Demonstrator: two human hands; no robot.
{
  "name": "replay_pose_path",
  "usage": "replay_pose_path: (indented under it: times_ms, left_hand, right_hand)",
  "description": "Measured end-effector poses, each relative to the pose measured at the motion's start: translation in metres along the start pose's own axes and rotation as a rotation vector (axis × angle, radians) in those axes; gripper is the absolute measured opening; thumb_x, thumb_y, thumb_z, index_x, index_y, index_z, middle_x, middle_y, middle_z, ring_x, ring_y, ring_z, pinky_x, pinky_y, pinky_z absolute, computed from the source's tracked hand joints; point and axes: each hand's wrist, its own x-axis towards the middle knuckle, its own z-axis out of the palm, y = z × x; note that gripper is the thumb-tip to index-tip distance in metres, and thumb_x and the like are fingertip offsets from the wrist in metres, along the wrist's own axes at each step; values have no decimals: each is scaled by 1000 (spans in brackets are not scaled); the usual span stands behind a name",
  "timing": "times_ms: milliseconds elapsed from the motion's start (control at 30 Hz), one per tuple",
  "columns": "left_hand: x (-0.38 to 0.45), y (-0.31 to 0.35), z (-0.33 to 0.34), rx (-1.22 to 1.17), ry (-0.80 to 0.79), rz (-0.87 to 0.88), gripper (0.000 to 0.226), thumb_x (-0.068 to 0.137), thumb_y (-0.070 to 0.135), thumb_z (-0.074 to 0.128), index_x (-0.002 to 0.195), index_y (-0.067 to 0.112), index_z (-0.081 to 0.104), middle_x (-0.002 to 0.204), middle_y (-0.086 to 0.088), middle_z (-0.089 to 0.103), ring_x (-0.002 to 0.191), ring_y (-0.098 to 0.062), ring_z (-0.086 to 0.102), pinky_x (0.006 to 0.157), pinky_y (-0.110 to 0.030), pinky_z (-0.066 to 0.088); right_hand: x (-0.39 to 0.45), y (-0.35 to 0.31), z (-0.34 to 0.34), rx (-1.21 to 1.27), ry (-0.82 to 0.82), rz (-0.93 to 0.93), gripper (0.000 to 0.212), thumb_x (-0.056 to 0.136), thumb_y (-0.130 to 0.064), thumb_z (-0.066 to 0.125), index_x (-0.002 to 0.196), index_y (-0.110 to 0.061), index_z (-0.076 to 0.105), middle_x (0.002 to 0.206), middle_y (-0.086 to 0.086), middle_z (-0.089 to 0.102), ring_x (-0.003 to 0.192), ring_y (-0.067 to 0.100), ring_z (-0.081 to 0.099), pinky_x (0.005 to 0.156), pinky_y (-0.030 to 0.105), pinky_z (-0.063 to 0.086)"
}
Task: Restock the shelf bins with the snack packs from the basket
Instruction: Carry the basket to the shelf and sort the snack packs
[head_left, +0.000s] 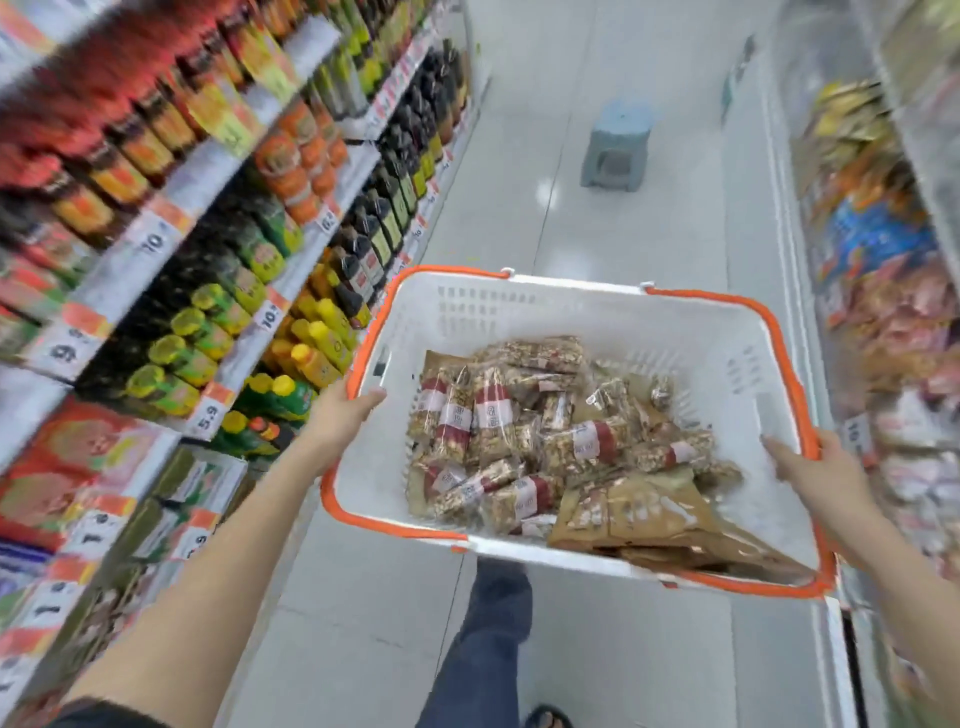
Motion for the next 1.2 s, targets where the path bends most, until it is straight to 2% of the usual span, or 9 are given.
replay_pose_path:
  times_ms: [133,300,433,500,700,800,967,1067,1200]
  left_hand:
    - [45,71,-8,-19,-22,79,22,81,29,74,83,17,56,74,1,58,65,-9,56,53,-22,42]
    - [144,145,-10,51,-72,142,33,74,38,79,87,14,59,79,0,64,72,-18,61,58,-28,45]
    - [222,204,10,83,-101,181,50,66,43,83,101,14,64,90,-2,70,83,-21,67,68,-35,54]
    - [261,236,29,80,-114,173,47,67,39,83,102,14,64,89,-3,71,81,-22,69,67,-36,56]
    - [377,328,94,70,-104,196,44,73,30,81,107,10,62,93,-6,70,77,-18,66,60,-28,51]
    - [433,377,118,55,-69,177,40,73,25,81,104,7,64,94,-10,70,73,-18,66,55,-25,49]
    - [532,453,148,90,-32,164,39,72,30,81,100,8,65,91,-8,70,74,-19,67,58,-29,51]
    - [604,495,168,121,-30,173,35,73,31,81,95,9,66,86,-8,71,73,-22,67,61,-33,54]
    - [710,562,201,164,-35,206,33,73,29,81,88,4,65,84,-14,70,74,-29,66,65,-39,53]
  right_hand:
    - [45,-77,3,64,12,-47,26,87,-27,68,93,-6,55,70,9,56,62,23,53,49,28,34]
    - [119,-154,7,94,44,-68,29,84,-31,71,93,-7,55,72,7,57,60,20,53,52,28,37]
    - [191,-191,5,95,99,-37,45,80,-40,73,105,-8,54,90,13,60,61,16,56,60,32,41]
    - [232,-211,4,104,113,-24,43,80,-41,73,105,-14,50,92,11,59,61,15,56,60,31,41]
    - [379,-270,6,83,119,-79,31,82,-34,73,86,-10,53,66,4,55,58,21,53,51,29,36]
    - [459,-306,6,93,109,-65,36,81,-36,73,94,-7,55,72,8,59,60,19,54,54,31,40]
    - [583,-363,12,101,88,-45,69,76,-50,72,124,-5,53,89,10,64,60,15,57,57,30,41]
    - [664,-397,29,118,93,-39,66,79,-43,73,125,1,52,92,12,60,57,13,53,51,27,35]
    - [762,-430,56,125,146,27,62,72,-53,74,112,-8,55,88,15,65,59,17,56,56,30,41]
